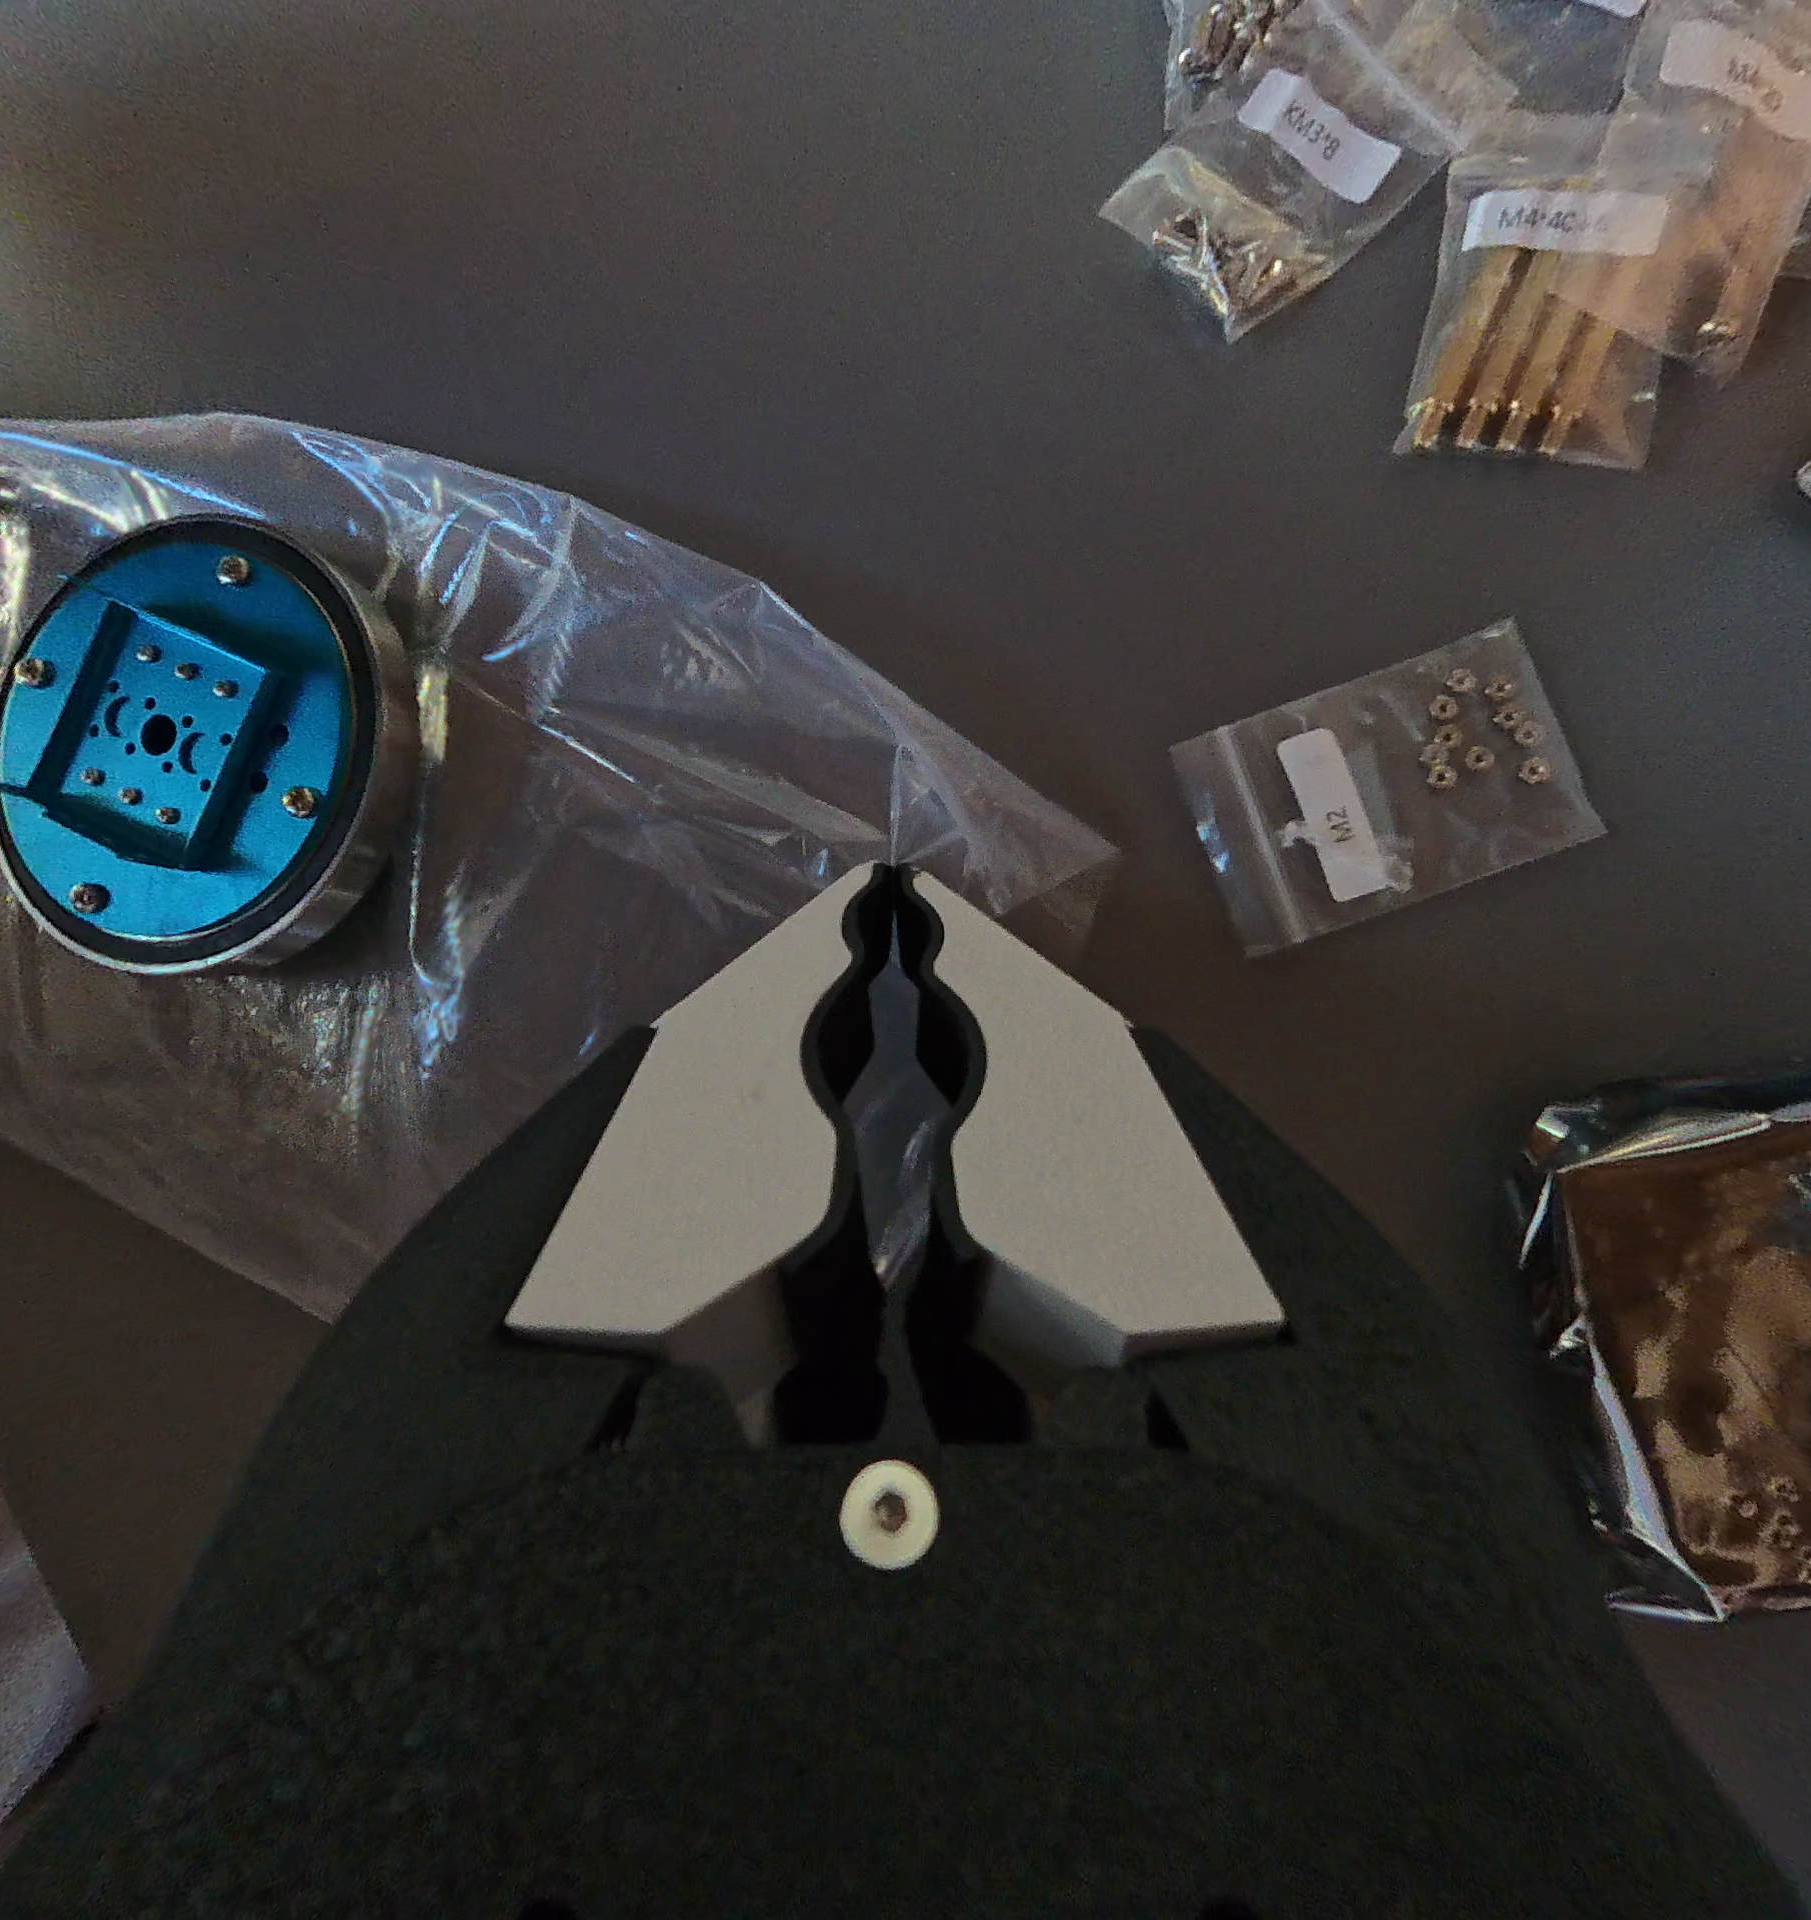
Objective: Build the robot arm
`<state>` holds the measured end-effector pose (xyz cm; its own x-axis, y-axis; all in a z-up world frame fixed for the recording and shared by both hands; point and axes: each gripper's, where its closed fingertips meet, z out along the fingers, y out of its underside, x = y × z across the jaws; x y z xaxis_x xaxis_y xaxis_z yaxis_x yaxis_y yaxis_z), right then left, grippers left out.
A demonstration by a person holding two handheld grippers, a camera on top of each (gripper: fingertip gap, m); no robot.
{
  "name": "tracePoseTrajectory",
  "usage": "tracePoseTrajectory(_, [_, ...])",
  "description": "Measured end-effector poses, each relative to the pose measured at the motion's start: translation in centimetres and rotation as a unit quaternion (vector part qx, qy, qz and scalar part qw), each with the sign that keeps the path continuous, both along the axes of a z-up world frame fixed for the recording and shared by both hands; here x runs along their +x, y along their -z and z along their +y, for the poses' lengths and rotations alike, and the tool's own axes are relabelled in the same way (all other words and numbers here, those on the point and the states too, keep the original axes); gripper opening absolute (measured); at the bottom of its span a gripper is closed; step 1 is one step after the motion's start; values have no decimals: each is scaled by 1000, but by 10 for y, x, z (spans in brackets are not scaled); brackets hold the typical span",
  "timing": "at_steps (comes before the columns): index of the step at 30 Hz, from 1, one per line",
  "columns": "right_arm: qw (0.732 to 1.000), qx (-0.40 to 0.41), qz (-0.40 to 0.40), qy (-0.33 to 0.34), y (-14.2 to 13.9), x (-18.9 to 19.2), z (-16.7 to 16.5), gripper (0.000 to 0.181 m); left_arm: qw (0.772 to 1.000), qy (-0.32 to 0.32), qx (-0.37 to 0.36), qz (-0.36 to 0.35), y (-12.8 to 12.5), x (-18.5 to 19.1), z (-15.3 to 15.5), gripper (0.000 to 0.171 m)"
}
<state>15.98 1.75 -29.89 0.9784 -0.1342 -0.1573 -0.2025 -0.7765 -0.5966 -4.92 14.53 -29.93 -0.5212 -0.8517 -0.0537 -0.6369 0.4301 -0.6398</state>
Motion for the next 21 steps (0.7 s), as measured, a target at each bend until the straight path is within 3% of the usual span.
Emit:
tracePoseTrajectory(5, [997,52,55,13,-20,-8,17,0,997,4,72,16,-4,21,57,0])
tracePoseTrajectory(11, [998,37,46,27,-9,-4,48,0,993,32,109,43,-11,67,129,0])
tracePoseTrajectory(16, [998,17,29,51,-2,3,58,0,996,29,71,42,-14,89,149,3])
tracePoseTrajectory(19, [998,18,16,54,0,3,57,0,999,0,37,1,-29,87,156,30])
tracePoseTrajectory(21, [998,33,-6,62,-7,3,55,4,999,-26,0,-38,-47,72,163,33])
